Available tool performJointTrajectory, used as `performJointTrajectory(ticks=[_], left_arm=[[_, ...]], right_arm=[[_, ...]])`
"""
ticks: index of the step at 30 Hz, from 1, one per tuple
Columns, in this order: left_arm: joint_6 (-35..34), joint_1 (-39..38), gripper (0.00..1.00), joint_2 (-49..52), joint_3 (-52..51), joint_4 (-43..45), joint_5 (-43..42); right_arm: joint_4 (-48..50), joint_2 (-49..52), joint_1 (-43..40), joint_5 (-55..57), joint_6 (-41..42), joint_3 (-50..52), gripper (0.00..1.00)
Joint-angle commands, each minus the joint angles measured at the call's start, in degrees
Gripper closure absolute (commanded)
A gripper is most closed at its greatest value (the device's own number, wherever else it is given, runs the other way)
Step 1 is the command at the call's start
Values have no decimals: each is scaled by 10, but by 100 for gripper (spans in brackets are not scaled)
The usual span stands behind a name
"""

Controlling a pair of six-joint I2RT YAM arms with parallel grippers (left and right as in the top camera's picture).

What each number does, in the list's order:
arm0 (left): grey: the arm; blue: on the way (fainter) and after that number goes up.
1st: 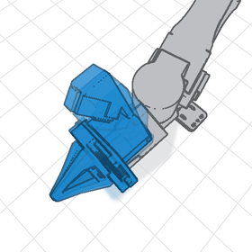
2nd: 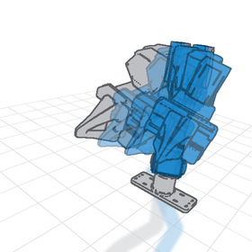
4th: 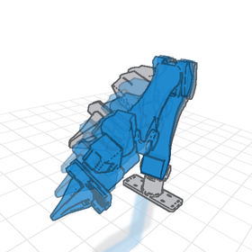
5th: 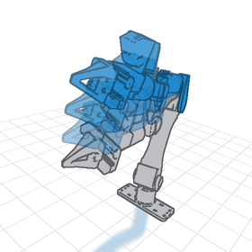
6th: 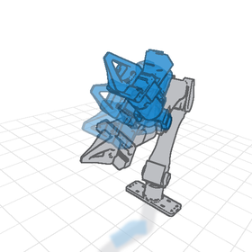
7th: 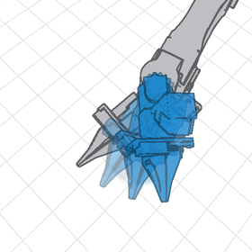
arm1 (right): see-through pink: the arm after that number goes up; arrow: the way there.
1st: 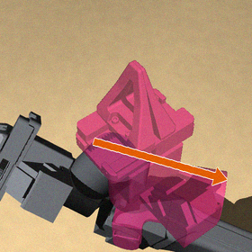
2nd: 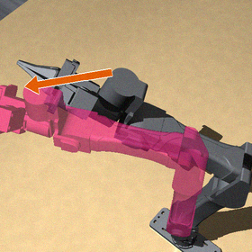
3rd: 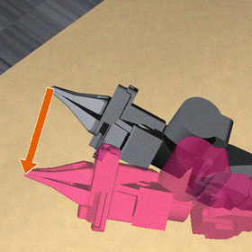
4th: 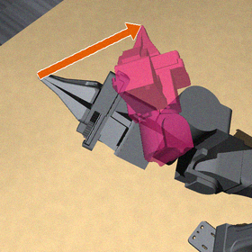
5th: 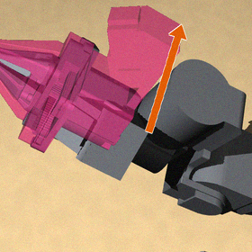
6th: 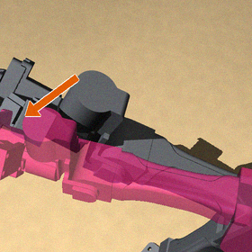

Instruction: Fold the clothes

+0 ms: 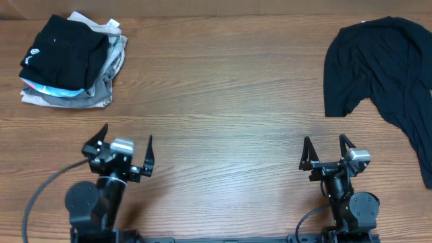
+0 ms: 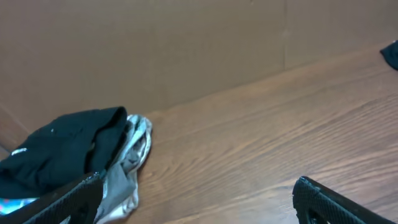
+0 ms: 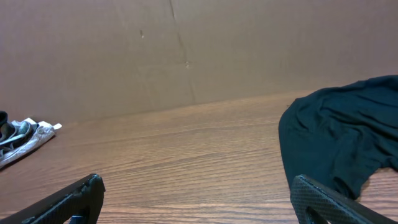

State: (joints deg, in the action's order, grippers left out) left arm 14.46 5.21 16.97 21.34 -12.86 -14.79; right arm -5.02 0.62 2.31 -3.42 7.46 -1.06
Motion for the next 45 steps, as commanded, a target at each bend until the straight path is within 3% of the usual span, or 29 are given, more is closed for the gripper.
performJointTrajectory(ticks=[1, 15, 28, 34, 45], left_arm=[[-8, 0, 0, -45, -51, 35, -18], [-8, -1, 0, -119, -172, 178, -18], [9, -22, 0, -168, -210, 173, -13], [18, -27, 0, -168, -210, 94, -9], [3, -27, 0, -167, -210, 99, -5]], right_arm=[[4, -5, 3, 4, 0, 6, 0], [4, -5, 3, 4, 0, 6, 0], [4, -5, 3, 4, 0, 6, 0], [4, -5, 3, 4, 0, 6, 0], [4, -5, 3, 4, 0, 6, 0]])
